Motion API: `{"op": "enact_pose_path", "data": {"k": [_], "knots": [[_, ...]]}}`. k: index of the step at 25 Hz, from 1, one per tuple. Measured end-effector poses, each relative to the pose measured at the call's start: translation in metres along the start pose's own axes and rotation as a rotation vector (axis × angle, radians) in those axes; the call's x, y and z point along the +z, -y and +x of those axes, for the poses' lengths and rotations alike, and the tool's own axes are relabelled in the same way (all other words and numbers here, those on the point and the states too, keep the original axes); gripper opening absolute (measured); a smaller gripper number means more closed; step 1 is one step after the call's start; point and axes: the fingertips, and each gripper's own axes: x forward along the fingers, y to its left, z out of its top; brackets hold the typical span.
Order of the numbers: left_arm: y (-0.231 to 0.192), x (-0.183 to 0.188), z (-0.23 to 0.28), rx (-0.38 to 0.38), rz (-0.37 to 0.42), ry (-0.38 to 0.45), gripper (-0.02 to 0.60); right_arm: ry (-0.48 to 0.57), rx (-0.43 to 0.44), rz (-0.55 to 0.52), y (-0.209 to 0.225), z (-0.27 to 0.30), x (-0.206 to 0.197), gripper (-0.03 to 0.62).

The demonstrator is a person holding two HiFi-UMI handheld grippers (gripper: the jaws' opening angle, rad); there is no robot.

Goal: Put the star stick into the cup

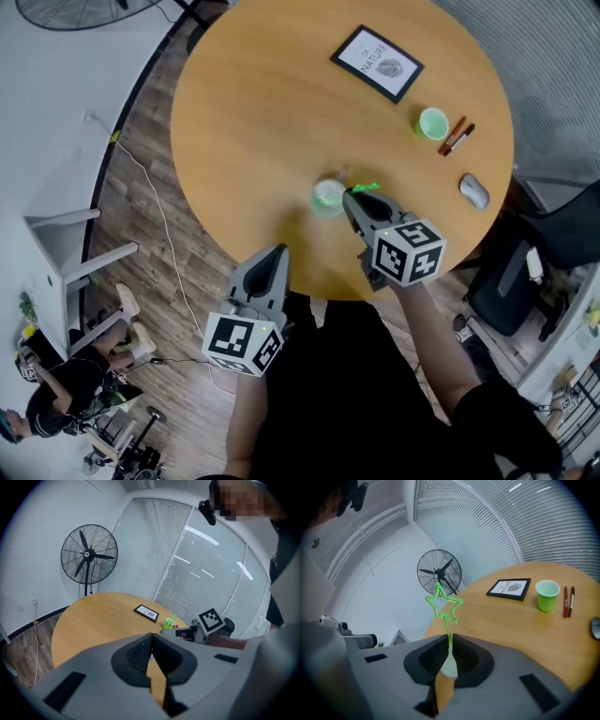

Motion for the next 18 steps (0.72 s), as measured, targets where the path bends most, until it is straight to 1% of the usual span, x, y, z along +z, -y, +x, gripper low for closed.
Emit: {"op": "enact_pose_path", "data": {"k": [6, 18], "knots": [[0.0, -0.002, 0.0, -0.003, -0.001, 0.0, -0.002, 0.013, -0.026, 0.008, 0.007, -0.001, 0.0, 0.031], [0.009, 0.001, -0.001, -0.024, 0.012, 0.009, -0.002, 0.034, -0.092, 0.07, 0.024, -0.009, -0.007, 0.028]]}}
